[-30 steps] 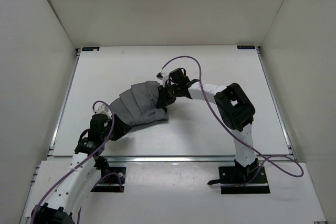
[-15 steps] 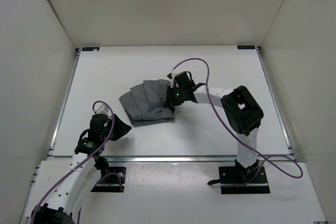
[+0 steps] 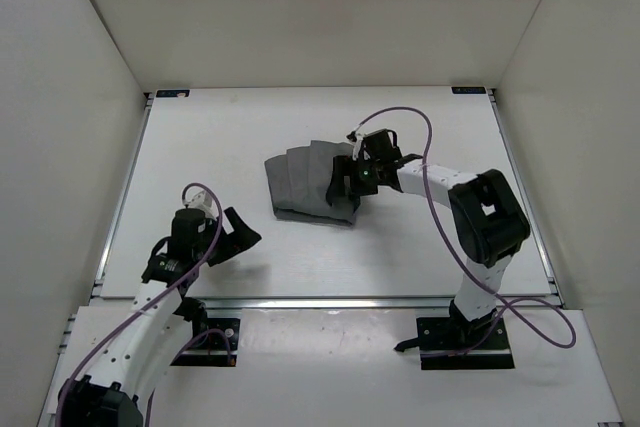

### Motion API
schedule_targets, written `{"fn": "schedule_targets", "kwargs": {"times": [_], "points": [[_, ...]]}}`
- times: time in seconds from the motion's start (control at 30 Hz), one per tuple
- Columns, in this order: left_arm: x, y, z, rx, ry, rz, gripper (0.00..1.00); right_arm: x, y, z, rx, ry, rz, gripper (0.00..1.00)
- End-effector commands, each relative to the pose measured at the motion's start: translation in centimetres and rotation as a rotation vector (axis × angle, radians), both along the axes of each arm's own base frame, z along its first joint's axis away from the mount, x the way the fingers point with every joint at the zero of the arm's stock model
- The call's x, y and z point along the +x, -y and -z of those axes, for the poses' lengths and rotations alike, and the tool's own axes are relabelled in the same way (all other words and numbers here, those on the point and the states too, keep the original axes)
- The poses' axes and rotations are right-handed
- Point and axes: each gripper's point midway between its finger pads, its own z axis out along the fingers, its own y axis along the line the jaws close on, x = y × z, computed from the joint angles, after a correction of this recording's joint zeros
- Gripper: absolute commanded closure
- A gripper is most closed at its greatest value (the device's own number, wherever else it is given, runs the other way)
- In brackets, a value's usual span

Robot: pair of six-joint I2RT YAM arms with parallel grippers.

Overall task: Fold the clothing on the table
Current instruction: Fold the skirt

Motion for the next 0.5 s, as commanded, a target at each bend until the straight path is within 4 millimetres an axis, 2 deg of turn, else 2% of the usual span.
{"fn": "schedule_targets", "kwargs": {"times": [0.0, 0.03, 0.07, 0.1, 0.17, 0.23, 0.27, 0.37, 0.47], "points": [[0.9, 0.9, -3.2, -0.015, 0.062, 0.098, 0.01, -0.5, -0.5, -5.9, 0.016, 0.108, -0.077, 0.19], [0.9, 1.4, -3.9, -0.012, 0.067, 0.135, 0.01, 0.0, -0.3, -9.1, 0.035, 0.174, -0.08, 0.01], [0.7, 1.4, -3.7, -0.009, 0.052, 0.147, 0.01, -0.3, -0.3, -11.5, 0.049, 0.222, -0.081, 0.01], [1.1, 1.6, -4.8, -0.004, 0.067, 0.163, 0.02, -0.3, 0.5, -13.8, 0.044, 0.273, -0.065, 0.01], [1.7, 1.5, -6.3, 0.017, 0.091, 0.177, 0.01, -0.7, 1.6, -16.9, 0.041, 0.355, -0.047, 0.01], [2.0, 1.2, -7.4, 0.072, 0.094, 0.2, 0.01, -1.5, 3.0, -17.5, 0.03, 0.381, -0.026, 0.01], [2.1, 1.3, -7.7, 0.084, 0.1, 0.221, 0.01, -2.0, 3.6, -18.7, 0.048, 0.409, -0.013, 0.0], [1.9, 1.7, -7.7, 0.12, 0.074, 0.281, 0.01, -3.3, 5.7, -18.1, 0.076, 0.401, 0.013, 0.01], [0.9, 2.8, -6.2, 0.128, 0.029, 0.326, 0.01, -4.0, 6.9, -17.4, 0.109, 0.394, 0.04, 0.01]]}}
